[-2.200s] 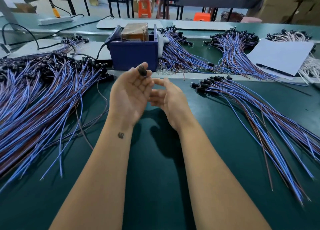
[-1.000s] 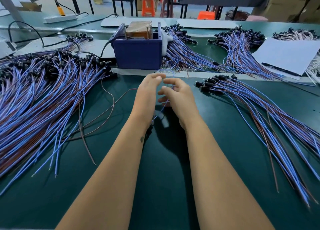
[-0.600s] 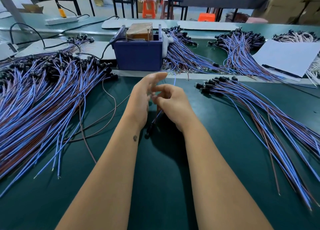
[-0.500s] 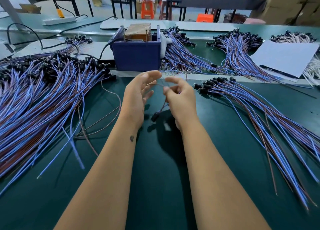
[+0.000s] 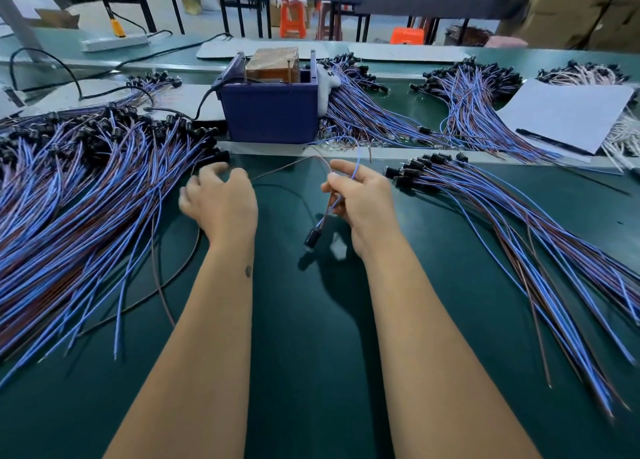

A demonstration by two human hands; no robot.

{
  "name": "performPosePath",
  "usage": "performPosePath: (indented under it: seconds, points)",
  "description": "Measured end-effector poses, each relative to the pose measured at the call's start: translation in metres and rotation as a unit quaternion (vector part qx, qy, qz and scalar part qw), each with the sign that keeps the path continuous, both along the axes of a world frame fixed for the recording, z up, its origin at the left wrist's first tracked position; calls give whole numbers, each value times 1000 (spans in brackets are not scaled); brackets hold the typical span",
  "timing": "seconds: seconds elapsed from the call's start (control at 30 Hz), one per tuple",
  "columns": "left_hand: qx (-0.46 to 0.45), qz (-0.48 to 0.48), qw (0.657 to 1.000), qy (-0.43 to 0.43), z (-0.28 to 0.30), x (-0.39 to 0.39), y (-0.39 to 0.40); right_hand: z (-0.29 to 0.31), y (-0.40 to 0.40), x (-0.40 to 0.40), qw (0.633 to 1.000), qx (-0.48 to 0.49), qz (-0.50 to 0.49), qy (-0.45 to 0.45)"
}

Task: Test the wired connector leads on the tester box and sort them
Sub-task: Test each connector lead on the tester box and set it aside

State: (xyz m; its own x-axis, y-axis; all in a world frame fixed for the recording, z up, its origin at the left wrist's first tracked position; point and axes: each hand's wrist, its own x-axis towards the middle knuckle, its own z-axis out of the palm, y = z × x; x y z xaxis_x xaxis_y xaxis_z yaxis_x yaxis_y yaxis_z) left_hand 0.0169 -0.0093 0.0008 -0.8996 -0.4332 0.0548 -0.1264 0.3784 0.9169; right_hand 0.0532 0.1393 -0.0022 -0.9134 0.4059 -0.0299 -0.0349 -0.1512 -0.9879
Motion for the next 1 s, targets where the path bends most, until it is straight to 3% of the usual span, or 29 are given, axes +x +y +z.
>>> performPosePath:
  seconds: [0.1, 0.27, 0.47, 0.6, 0.77, 0.83, 0.87, 0.93, 1.0]
  points:
    - [105, -35, 992, 62, 0, 4, 2, 2, -8, 1, 999, 21, 28, 6]
    - [175, -227, 958, -10, 2, 9, 29, 5, -15, 9, 986, 24, 166, 13]
    - [320, -217, 922, -24, 4, 6, 30, 9, -15, 16, 942, 93, 318, -48]
    - [484, -211, 848, -45, 6, 3, 24, 9, -13, 17, 932, 100, 344, -60]
    - [585, -217, 780, -52, 9, 4, 21, 9, -13, 16, 930, 80, 355, -55]
    - [576, -201, 791, -42, 7, 0, 21, 9, -17, 12, 953, 73, 288, -66]
    - [534, -199, 821, -34, 5, -2, 22, 8, -18, 10, 967, 72, 234, -66]
    - [382, -217, 898, -24, 1, -1, 24, 7, -17, 7, 988, 79, 126, -48]
    - [230, -249, 941, -9, -2, 4, 32, 6, -14, 6, 994, 83, 66, -23]
